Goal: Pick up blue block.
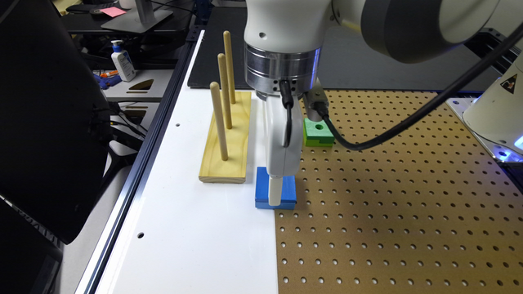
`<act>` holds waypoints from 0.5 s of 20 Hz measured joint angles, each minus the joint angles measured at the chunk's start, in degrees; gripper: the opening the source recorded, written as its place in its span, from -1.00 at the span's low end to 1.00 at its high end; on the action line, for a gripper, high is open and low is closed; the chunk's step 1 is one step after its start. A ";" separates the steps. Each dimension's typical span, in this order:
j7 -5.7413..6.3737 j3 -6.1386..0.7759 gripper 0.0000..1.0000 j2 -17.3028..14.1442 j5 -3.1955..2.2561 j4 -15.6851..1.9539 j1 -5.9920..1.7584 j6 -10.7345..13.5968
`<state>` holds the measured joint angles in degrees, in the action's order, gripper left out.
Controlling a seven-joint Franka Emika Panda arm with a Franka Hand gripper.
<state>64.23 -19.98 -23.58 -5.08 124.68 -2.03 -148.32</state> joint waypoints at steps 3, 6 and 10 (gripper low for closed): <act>0.00 0.19 1.00 -1.26 -0.32 -0.01 0.01 -0.90; 0.01 0.32 1.00 -1.88 -0.56 -0.03 0.01 -1.41; 0.02 0.32 1.00 -1.97 -0.58 -0.06 0.05 -1.42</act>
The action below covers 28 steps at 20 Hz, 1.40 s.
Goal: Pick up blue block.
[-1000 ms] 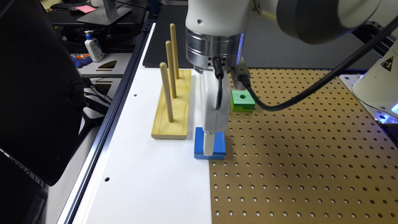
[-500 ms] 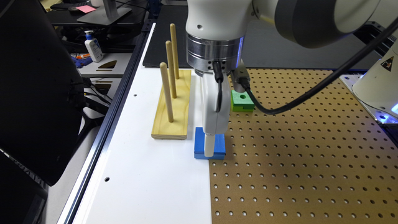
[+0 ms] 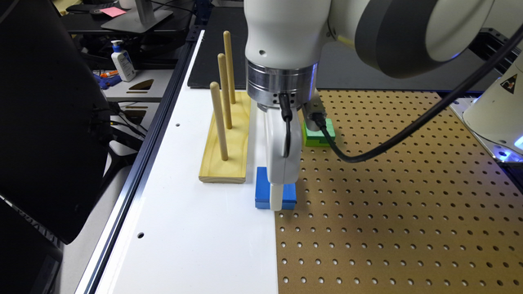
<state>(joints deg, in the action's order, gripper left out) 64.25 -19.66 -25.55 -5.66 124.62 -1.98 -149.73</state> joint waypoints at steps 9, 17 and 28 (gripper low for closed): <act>2.37 0.81 -1.00 -2.67 -2.79 -0.55 0.64 -2.11; 2.37 1.06 -1.00 -2.47 -2.79 -0.51 0.65 -1.85; 2.68 0.53 -1.00 3.01 -2.71 -0.35 0.67 3.16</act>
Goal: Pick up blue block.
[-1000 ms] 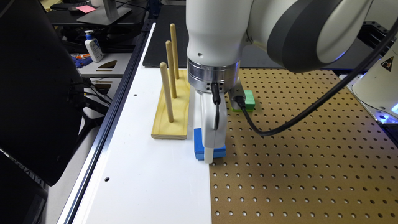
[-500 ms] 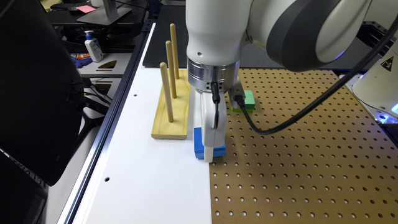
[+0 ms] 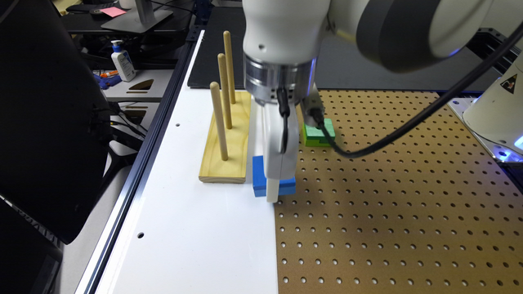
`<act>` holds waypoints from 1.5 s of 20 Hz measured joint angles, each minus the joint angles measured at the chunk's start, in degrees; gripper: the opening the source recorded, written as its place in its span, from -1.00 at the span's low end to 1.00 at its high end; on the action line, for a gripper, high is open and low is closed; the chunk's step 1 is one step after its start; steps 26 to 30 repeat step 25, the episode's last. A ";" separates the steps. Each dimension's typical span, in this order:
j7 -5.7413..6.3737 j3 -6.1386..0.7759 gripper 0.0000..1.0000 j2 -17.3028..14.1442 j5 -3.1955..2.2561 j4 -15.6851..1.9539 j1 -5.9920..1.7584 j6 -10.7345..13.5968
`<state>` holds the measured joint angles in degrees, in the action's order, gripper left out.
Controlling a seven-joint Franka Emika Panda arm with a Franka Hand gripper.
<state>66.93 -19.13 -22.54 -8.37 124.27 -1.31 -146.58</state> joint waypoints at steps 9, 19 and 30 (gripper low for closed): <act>0.57 -0.85 -1.00 5.18 0.25 0.03 -0.02 4.63; 0.58 -1.39 -1.00 10.18 1.31 -0.03 -0.04 8.85; 0.57 -1.69 -1.00 13.44 2.29 -0.28 -0.04 11.72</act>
